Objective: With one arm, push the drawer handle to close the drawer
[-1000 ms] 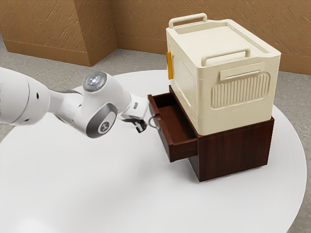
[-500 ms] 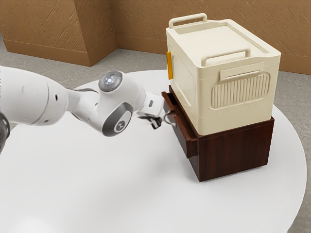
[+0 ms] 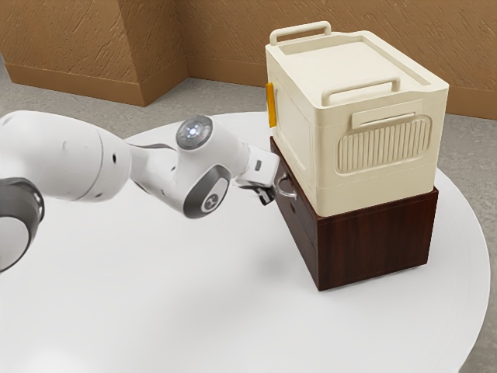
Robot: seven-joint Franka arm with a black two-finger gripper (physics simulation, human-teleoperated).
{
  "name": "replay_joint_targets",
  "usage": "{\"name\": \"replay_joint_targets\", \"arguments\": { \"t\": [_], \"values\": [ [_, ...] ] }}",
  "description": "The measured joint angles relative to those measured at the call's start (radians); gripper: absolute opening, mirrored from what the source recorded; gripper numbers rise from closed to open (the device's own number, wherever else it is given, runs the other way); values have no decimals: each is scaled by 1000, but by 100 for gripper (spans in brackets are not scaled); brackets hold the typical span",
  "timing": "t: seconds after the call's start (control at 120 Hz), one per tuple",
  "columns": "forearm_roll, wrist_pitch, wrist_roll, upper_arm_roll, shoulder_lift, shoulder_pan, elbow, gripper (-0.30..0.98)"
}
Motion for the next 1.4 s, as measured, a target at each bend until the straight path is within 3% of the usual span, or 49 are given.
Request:
{"name": "replay_joint_targets", "arguments": {
  "t": [0.208, 0.4, 0.542, 0.8, 1.075, 1.4],
  "values": [
    [-1, -56, 2, 25, -127, -7, -110, -10],
    [2, -212, 17, 95, -242, -5, -116, -10],
    [6, -388, 26, 130, -258, -3, -10, -10],
    [21, -846, -9, 163, -254, 12, 254, -9],
    [54, -1144, -152, 164, -258, 9, 338, 43],
    [61, -1266, -330, 164, -270, 5, 346, 63]
  ]
}}
